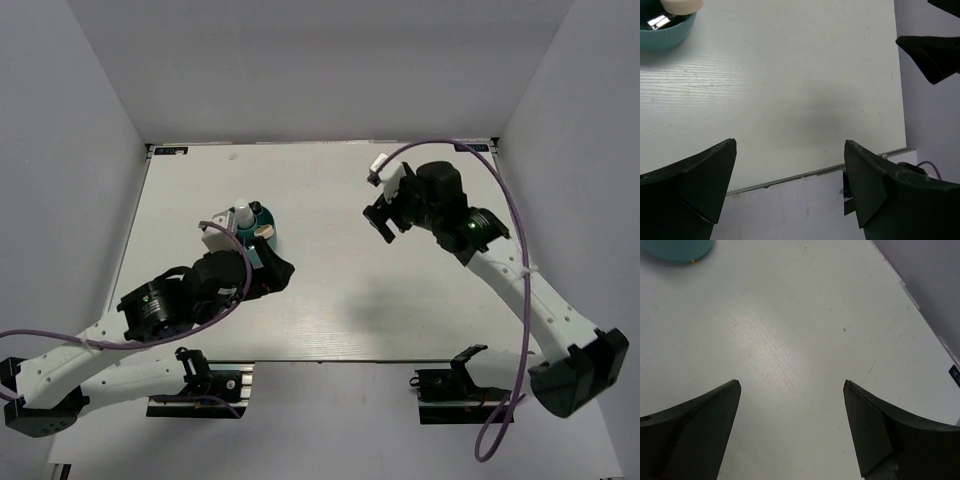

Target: Organize the makeup

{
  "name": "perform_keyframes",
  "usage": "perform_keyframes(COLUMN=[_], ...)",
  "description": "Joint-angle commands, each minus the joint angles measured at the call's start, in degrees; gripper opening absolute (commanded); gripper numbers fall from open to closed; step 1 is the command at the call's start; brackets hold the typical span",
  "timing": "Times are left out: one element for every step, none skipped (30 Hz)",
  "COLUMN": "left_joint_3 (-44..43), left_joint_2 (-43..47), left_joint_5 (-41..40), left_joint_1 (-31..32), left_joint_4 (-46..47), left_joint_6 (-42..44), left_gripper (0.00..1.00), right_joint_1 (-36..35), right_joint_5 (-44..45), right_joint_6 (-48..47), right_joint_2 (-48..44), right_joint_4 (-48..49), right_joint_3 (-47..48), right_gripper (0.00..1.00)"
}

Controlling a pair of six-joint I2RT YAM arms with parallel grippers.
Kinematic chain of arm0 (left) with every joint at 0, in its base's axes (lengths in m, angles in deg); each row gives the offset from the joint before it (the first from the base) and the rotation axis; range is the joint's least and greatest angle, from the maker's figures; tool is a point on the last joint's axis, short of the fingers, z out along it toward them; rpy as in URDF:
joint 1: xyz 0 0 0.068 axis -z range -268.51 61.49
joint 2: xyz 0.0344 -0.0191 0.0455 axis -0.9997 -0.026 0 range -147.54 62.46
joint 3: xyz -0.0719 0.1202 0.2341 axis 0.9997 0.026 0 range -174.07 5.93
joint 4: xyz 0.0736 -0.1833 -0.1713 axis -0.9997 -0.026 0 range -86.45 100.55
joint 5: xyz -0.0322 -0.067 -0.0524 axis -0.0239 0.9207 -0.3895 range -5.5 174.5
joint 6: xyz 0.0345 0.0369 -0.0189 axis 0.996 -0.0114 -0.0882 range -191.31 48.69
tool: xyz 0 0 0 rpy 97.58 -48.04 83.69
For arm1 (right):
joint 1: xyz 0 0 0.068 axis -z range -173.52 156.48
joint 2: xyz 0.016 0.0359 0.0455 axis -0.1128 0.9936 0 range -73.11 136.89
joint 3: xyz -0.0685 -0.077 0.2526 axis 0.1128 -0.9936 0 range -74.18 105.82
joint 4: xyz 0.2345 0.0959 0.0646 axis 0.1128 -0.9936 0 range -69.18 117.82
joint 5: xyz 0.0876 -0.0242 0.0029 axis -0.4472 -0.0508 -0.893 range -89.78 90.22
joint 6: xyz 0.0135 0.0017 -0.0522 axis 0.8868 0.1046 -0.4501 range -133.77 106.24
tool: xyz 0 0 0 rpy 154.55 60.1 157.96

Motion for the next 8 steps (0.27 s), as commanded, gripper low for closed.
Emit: perform_keyframes(left_joint_3=[0.42,0.42,0.15,0.06,-0.11,-0.2,-0.11,-0.11], left_joint_2=[-0.53,-1.14,-1.5,-1.76,-2.37,-2.55,-2.73,-2.99], left_joint_5=[2.81,2.99,3.16,3.51,3.95,4.22,4.39,4.74], left_joint_1=[0.28,0.28,0.89,0.89,0.89,0.89,0.89,0.89], left_joint_4=[3.93,4.2,4.29,4.2,4.29,4.46,4.64,4.9], left_joint_6=[0.19,0.19,0.1,0.1,0.1,0.28,0.28,0.37], left_gripper=[0.98,0.98,0.98,0.98,0.98,0.98,0.98,0.98], right_joint_1=[0.63,0.63,0.89,0.98,1.16,1.33,1.68,1.77], right_joint_5=[3.43,3.43,3.52,3.52,3.52,3.61,3.78,4.04], right_joint_6=[7.46,8.78,9.75,10.54,11.51,11.6,11.61,11.43], right_joint_2=[-6.72,-7.78,-9.35,-9.37,-10.5,-11.64,-12.18,-12.7], right_joint_4=[1.82,1.91,1.74,1.21,1.03,0.94,1.38,1.56], right_joint_3=[-4.08,-4.88,-5.49,-6.28,-6.73,-7.25,-8.3,-8.83], right_gripper=[0.89,0.89,0.89,0.89,0.89,0.89,0.89,0.89])
